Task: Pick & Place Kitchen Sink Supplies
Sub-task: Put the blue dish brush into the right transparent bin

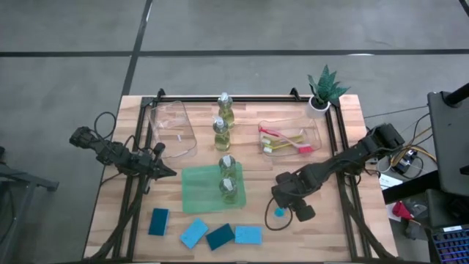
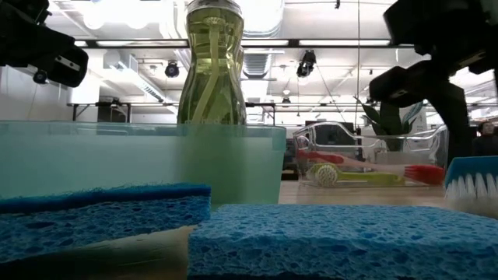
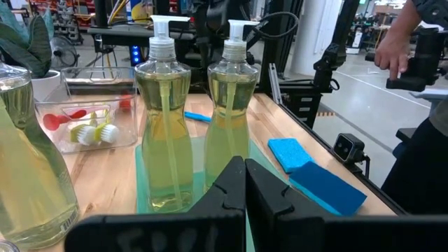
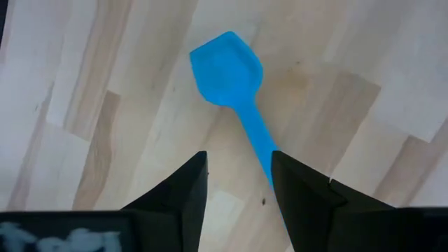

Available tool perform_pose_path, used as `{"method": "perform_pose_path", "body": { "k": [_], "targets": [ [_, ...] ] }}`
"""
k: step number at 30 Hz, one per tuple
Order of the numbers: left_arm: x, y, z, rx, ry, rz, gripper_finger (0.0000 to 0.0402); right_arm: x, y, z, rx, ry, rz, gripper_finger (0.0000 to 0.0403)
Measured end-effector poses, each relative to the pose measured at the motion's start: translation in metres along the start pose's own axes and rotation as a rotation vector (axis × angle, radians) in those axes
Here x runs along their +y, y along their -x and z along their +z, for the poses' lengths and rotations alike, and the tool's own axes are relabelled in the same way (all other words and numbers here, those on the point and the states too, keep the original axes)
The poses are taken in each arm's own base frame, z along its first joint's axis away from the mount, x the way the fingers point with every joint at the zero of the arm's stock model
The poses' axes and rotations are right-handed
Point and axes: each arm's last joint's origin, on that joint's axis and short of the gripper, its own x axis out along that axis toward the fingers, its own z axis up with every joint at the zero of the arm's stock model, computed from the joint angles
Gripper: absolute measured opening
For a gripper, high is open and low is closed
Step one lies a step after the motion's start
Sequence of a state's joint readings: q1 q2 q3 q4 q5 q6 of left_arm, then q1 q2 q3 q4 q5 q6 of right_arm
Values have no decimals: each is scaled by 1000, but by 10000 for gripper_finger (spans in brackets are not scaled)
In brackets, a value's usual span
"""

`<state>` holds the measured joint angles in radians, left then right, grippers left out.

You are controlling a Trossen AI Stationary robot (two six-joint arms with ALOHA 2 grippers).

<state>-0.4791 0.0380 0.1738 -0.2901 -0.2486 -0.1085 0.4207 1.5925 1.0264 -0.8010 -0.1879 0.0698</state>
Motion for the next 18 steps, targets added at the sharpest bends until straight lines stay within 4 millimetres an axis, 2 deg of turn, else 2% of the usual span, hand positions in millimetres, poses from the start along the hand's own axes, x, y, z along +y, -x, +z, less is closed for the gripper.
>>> {"method": "perform_pose_path", "body": {
  "k": [13,18],
  "targets": [
    [0,0,0,0,0,0,0,1,-19,-8,-38,53,-49,194],
    [0,0,0,0,0,0,0,1,-27,-14,-34,126,-52,198]
  ]
}}
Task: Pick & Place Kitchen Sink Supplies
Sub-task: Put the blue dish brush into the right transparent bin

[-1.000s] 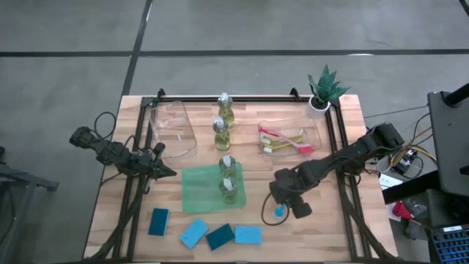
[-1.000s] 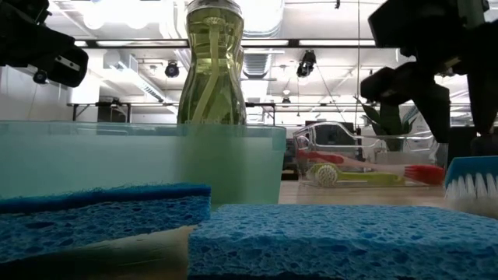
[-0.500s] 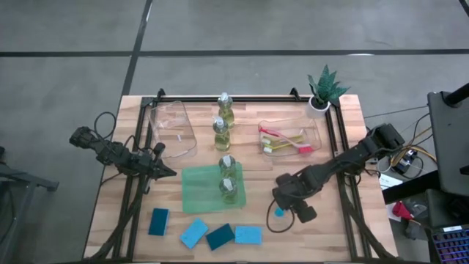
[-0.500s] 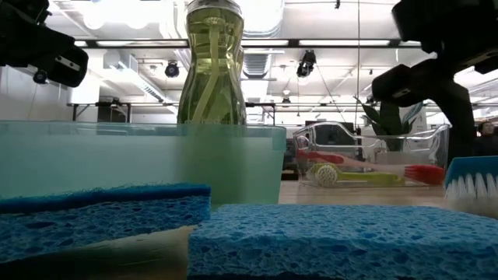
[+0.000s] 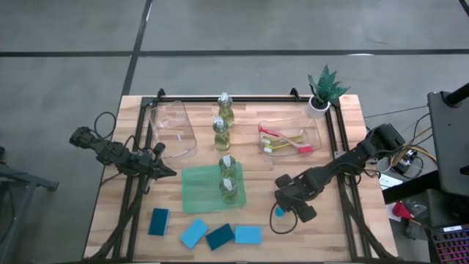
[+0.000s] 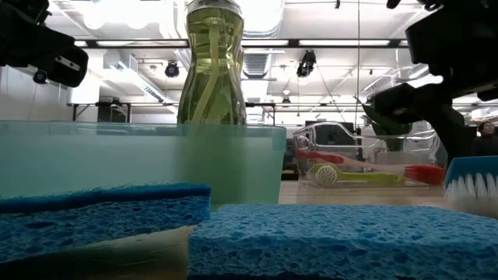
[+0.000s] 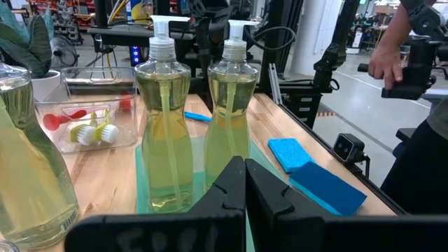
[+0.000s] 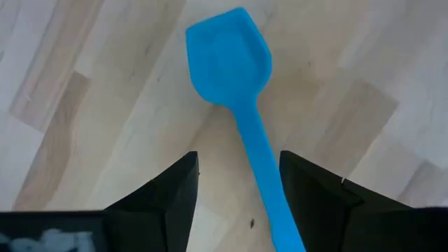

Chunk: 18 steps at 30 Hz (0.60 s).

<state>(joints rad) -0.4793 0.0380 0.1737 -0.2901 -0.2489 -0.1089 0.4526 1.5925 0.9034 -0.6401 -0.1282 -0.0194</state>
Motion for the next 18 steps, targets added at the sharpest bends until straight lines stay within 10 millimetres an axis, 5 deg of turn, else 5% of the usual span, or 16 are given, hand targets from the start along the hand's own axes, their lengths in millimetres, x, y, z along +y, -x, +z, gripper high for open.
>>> {"method": "perform_pose_path", "body": {
  "k": [18],
  "targets": [
    [0,0,0,0,0,0,0,-4,-22,-21,7,39,-60,161]
  ]
}}
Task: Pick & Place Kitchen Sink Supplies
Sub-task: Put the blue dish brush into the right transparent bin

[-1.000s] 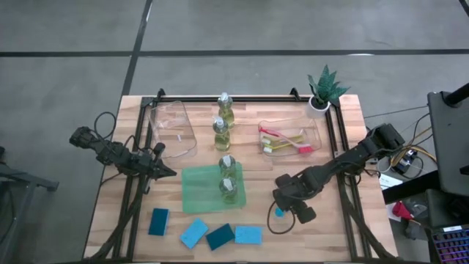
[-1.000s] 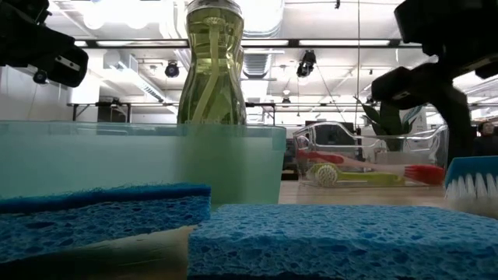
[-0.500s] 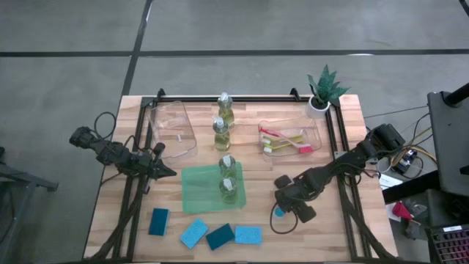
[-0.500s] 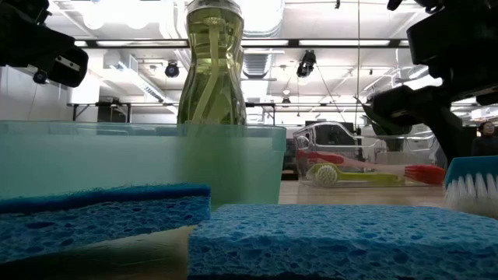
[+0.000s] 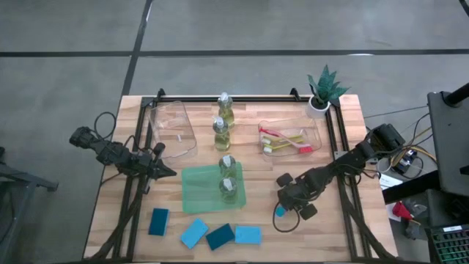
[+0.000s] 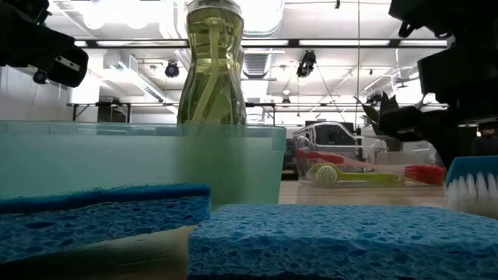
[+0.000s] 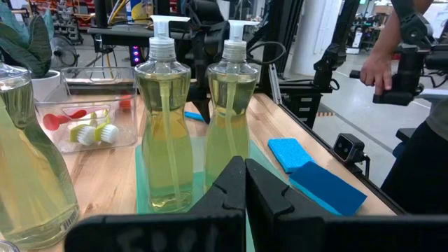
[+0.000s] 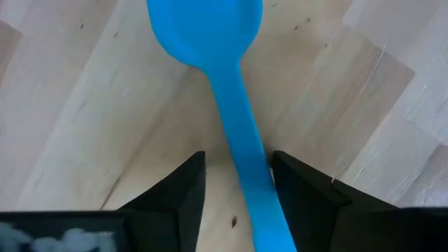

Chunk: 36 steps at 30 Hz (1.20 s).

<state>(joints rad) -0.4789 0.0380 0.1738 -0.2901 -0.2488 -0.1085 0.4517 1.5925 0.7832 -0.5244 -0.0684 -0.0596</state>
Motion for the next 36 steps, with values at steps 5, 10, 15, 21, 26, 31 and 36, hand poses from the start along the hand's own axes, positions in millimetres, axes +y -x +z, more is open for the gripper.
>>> {"method": "perform_pose_path", "body": {
  "k": [5,10,15,21,26,31,36],
  "targets": [
    [0,0,0,0,0,0,0,0,-2,2,-10,-6,-2,124],
    [0,0,0,0,0,0,0,-1,-7,5,6,-48,4,77],
    [0,0,0,1,0,0,0,-1,-7,7,6,-85,7,46],
    [0,0,0,1,0,0,0,-1,-4,12,6,-126,8,56],
    [0,0,0,1,0,0,0,-2,5,20,21,-168,22,56],
    [0,0,0,1,0,0,0,-2,19,35,-3,-171,14,54],
    [0,0,0,1,0,0,0,-4,34,46,-9,-178,10,54]
  ]
}}
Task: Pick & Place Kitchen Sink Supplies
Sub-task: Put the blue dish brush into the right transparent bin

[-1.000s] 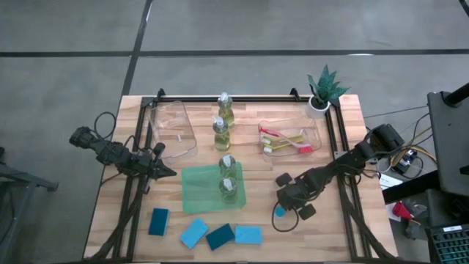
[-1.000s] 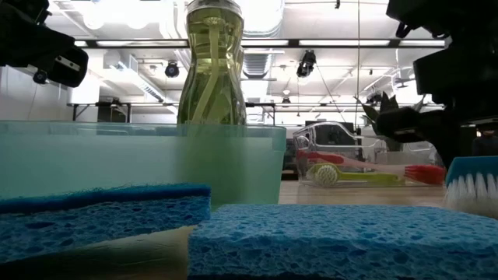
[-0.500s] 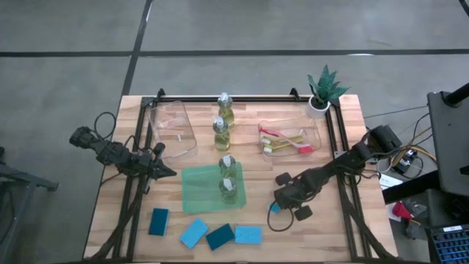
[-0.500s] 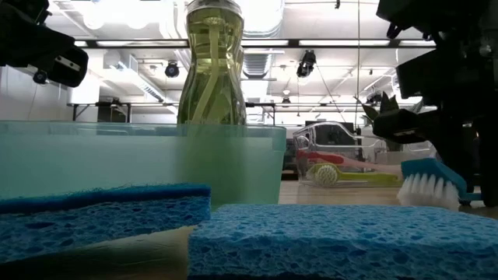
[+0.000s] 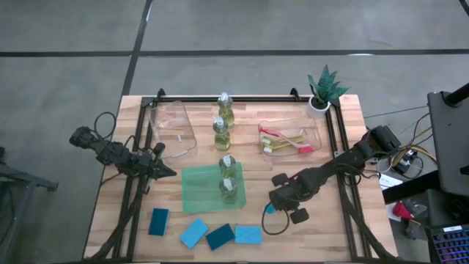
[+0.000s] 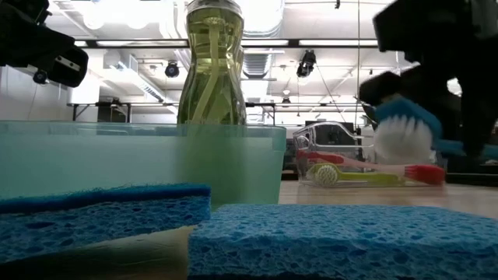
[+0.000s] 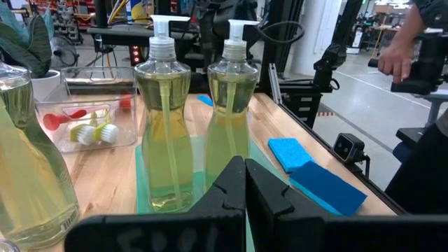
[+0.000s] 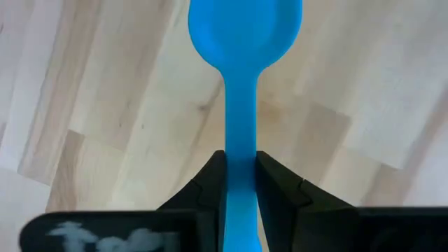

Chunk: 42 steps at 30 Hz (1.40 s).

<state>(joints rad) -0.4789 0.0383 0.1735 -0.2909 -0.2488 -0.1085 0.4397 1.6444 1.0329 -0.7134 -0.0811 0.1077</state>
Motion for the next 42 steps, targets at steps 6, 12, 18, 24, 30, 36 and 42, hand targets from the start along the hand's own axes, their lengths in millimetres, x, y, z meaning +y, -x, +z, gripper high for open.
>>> {"method": "perform_pose_path", "body": {
  "k": [6,12,18,24,30,36,42],
  "targets": [
    [0,0,0,0,0,0,0,-6,21,11,21,-31,-48,54],
    [0,0,0,0,0,0,0,-11,46,26,-7,-44,-63,54],
    [0,0,0,1,0,0,0,-18,68,33,-5,-42,-110,54],
    [0,0,0,0,0,-1,0,-31,89,37,-13,-72,-154,54],
    [0,0,0,1,0,0,0,-48,117,39,-37,-125,-233,54],
    [0,0,0,3,-1,0,0,-73,139,31,-51,-137,-364,54],
    [0,0,0,4,-1,0,0,-109,147,5,3,-223,-401,54]
  ]
}}
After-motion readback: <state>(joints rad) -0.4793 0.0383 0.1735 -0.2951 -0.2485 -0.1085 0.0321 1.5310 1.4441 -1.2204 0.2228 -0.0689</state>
